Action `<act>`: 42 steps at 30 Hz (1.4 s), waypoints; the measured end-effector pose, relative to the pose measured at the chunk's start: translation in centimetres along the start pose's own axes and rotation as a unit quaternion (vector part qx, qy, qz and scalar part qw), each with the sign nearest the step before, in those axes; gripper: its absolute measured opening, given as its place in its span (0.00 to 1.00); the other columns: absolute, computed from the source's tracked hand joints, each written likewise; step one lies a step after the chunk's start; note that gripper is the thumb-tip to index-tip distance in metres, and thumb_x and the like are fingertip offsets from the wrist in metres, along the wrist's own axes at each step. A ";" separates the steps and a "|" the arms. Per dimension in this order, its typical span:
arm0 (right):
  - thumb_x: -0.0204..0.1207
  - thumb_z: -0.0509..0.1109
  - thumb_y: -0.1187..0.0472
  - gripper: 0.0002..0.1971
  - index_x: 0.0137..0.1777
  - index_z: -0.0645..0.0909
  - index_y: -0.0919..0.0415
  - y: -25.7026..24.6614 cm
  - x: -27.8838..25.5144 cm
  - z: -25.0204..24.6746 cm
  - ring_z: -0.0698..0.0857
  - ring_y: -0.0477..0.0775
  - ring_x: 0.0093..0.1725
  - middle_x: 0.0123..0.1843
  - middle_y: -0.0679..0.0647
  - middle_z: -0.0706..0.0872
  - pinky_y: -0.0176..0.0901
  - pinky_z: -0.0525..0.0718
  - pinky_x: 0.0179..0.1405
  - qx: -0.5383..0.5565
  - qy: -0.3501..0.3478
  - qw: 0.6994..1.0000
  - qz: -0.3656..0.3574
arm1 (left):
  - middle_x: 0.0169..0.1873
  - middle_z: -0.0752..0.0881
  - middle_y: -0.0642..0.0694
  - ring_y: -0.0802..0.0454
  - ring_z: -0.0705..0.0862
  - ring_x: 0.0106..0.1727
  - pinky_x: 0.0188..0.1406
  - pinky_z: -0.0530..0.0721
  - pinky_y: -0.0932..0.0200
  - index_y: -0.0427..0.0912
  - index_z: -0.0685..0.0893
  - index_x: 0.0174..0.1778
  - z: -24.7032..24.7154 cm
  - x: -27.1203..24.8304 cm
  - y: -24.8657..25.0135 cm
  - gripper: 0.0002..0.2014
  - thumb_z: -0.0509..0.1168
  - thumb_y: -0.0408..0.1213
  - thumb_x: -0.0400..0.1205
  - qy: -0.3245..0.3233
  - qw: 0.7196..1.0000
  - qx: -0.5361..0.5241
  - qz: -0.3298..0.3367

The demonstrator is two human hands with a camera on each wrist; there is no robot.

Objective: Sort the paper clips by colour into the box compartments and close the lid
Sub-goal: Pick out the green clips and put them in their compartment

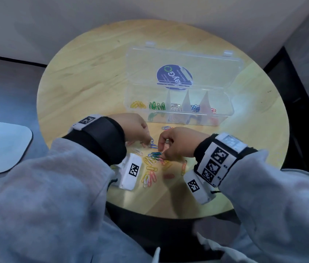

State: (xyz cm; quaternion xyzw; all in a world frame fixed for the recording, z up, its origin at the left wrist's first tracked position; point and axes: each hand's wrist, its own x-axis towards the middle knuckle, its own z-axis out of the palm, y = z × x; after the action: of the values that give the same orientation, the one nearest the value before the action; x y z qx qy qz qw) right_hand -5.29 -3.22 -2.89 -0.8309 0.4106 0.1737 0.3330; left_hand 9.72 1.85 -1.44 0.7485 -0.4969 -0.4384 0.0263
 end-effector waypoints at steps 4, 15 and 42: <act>0.68 0.75 0.59 0.07 0.42 0.80 0.49 -0.6 0.4 0.5 0.77 0.48 0.33 0.32 0.43 0.74 0.37 0.75 0.32 -0.046 0.006 0.999 -0.009 | 0.25 0.77 0.46 0.48 0.69 0.30 0.24 0.63 0.66 0.44 0.78 0.29 -0.9 -0.4 -0.6 0.09 0.68 0.32 0.75 0.002 0.988 -0.156 0.003; 0.70 0.71 0.63 0.04 0.42 0.87 0.57 -0.3 0.3 0.0 0.74 0.41 0.27 0.25 0.43 0.76 0.32 0.71 0.26 -0.016 0.041 0.999 -0.029 | 0.21 0.79 0.50 0.62 0.74 0.16 0.14 0.68 0.74 0.45 0.76 0.32 -1.9 -1.5 -1.1 0.13 0.60 0.25 0.79 0.003 0.936 -0.348 0.053; 0.76 0.61 0.74 0.10 0.36 0.72 0.61 2.8 -0.4 -1.0 0.73 0.46 0.19 0.32 0.60 0.78 0.31 0.72 0.15 0.406 -0.032 0.909 0.085 | 0.29 0.78 0.56 0.56 0.76 0.37 0.27 0.68 0.63 0.51 0.79 0.35 3.2 -0.7 1.2 0.08 0.73 0.42 0.71 0.004 0.985 0.157 0.071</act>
State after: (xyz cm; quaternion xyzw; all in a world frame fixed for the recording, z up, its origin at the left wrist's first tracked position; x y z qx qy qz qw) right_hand -7.75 -4.90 -3.06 -0.5799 0.5042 0.0460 0.6382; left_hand 6.56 3.08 -2.40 0.7080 -0.6112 -0.3490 -0.0583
